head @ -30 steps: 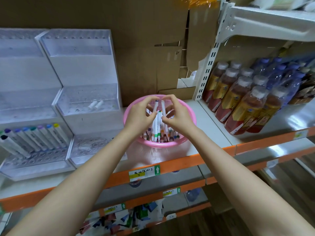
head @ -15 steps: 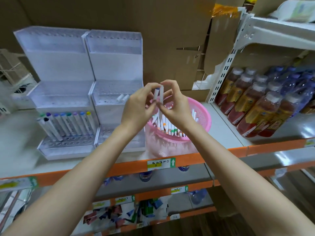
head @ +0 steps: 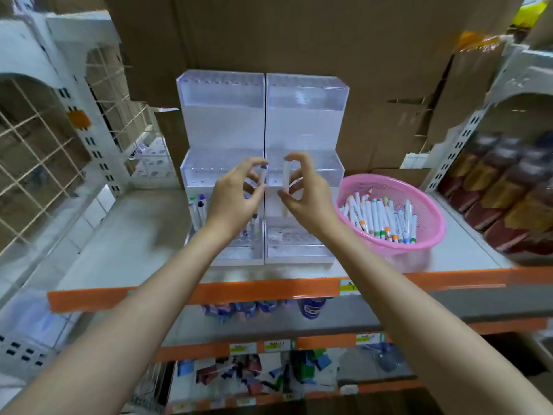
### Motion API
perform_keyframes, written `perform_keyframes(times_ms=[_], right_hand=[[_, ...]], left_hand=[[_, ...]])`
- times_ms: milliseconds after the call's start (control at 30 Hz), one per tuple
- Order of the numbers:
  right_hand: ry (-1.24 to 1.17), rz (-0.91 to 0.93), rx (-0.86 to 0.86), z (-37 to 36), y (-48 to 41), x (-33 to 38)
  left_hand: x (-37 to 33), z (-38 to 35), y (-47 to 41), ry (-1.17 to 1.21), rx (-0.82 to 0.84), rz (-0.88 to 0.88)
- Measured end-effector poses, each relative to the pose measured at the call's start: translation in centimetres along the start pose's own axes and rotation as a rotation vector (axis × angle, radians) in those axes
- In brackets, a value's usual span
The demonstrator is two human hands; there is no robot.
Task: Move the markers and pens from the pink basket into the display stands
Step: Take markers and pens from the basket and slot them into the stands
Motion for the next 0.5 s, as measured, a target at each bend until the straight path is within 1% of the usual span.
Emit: perform_keyframes(times_ms=[100, 233, 400, 500], right_hand=[[0.018, 0.0, 0.042, -2.7, -0.2, 2.1], [0.0, -0.012, 0.047, -5.6, -0.3, 3.9], [-0.05, -0.017, 0.033, -8.2, -0.3, 5.5], [-0.037, -0.025, 0.023, -9.5, -0.7, 5.9]], left_hand=[[1.8, 2.7, 0.4, 0.029, -0.02, 0.024], [3.8, 5.1, 0.7, 0.071, -0.015, 0.018], [5.2, 6.6, 0.4, 0.096, -0.009, 0.019], [6.2, 7.0, 0.2, 0.113, -0.011, 0.019]])
Point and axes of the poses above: each hand's wrist, its own y-axis away from the middle knuckle, its own z-axis out of the back of the hand, x = y × z, the point moved 6 cm from there along -y, towards the middle knuckle, and after that the axes turned 10 degrees about y, right-handed, at the moved point
